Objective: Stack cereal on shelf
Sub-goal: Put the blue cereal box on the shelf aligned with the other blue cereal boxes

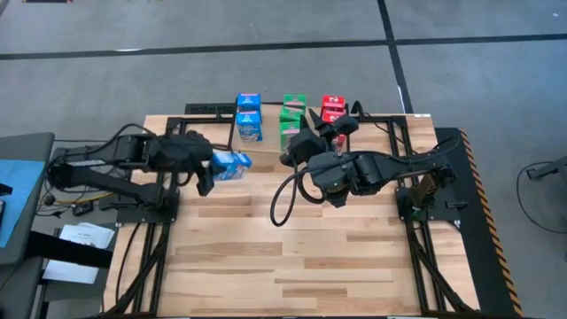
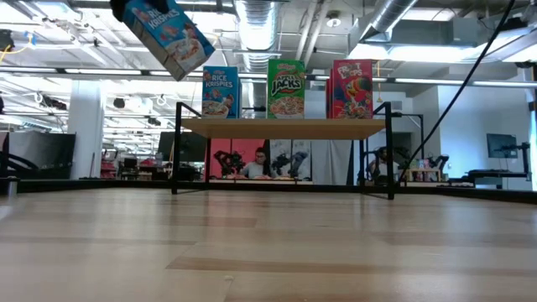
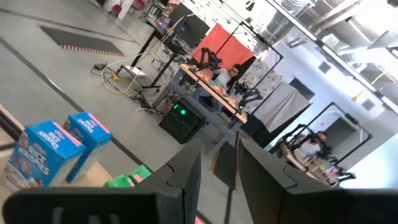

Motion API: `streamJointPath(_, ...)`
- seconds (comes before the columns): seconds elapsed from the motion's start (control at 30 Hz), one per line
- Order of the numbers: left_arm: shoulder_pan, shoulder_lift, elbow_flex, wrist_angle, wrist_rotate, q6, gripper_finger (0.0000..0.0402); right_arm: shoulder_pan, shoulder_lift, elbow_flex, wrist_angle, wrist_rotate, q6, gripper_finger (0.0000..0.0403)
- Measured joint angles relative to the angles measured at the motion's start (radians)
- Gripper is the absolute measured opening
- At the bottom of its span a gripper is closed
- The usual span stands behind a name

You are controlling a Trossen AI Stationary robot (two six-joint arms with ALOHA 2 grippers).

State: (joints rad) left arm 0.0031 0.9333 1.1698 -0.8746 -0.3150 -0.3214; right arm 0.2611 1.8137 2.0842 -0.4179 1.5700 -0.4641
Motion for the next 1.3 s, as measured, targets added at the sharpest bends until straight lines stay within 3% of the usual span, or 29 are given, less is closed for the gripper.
streamJointPath(0.17,0.066,0.003,0.0,0.043,0.046,0.173,0.0179,0.0,0.0,0.0,0.0,0.0,0.072,0.0132)
streamJointPath(0.6,0.164,0.005,0.0,0.159,0.048,0.463,0.0179,0.001,0.0,0.0,0.0,-0.001,0.282,0.0132)
streamJointPath(0.97,0.21,0.077,0.0,0.199,0.047,0.664,0.0179,-0.019,0.0,0.0,-0.003,-0.06,0.313,0.0132)
streamJointPath(1.3,0.21,0.116,0.0,0.216,0.048,0.679,0.0179,-0.085,0.0,0.0,-0.043,-0.264,0.306,0.0132)
